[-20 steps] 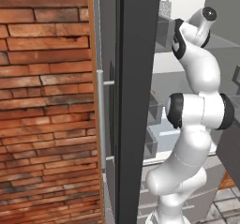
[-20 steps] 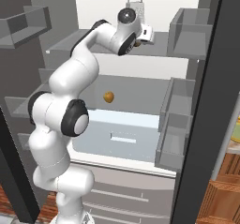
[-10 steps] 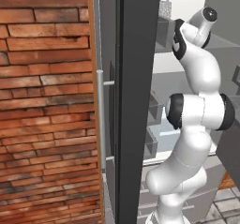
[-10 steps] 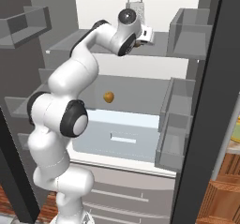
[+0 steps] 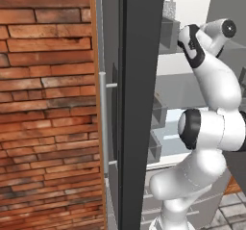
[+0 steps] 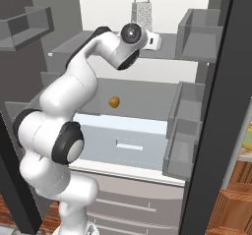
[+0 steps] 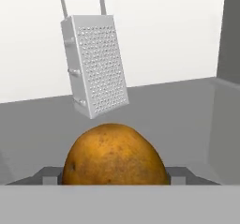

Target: Pick the apple and mango from the fridge and place them on the plate next to the blender to make a fruit smoothie.

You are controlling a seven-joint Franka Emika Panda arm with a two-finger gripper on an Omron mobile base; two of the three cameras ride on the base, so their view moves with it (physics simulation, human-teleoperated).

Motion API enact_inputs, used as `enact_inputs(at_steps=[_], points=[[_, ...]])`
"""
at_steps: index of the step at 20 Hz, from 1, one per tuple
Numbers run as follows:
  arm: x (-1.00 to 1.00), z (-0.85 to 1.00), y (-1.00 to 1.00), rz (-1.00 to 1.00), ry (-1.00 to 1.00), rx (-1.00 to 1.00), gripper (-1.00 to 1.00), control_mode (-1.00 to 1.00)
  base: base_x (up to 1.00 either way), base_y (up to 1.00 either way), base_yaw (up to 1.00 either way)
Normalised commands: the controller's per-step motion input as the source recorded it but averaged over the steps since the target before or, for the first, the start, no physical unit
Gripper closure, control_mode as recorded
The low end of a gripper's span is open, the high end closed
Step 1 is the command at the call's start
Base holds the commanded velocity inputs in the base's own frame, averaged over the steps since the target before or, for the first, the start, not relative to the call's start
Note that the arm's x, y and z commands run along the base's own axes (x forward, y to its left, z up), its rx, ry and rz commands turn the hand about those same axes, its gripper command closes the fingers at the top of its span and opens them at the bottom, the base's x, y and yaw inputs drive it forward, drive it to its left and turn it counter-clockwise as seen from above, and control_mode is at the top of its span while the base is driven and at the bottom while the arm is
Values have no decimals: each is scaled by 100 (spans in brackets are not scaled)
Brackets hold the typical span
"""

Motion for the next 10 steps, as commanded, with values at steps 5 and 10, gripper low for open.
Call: enact_inputs(at_steps=[5,10], points=[[-100,30,1,-9,-19,0,100,-100,0,0,0],[-100,55,10,-11,7,1,100,-100,0,0,0]])
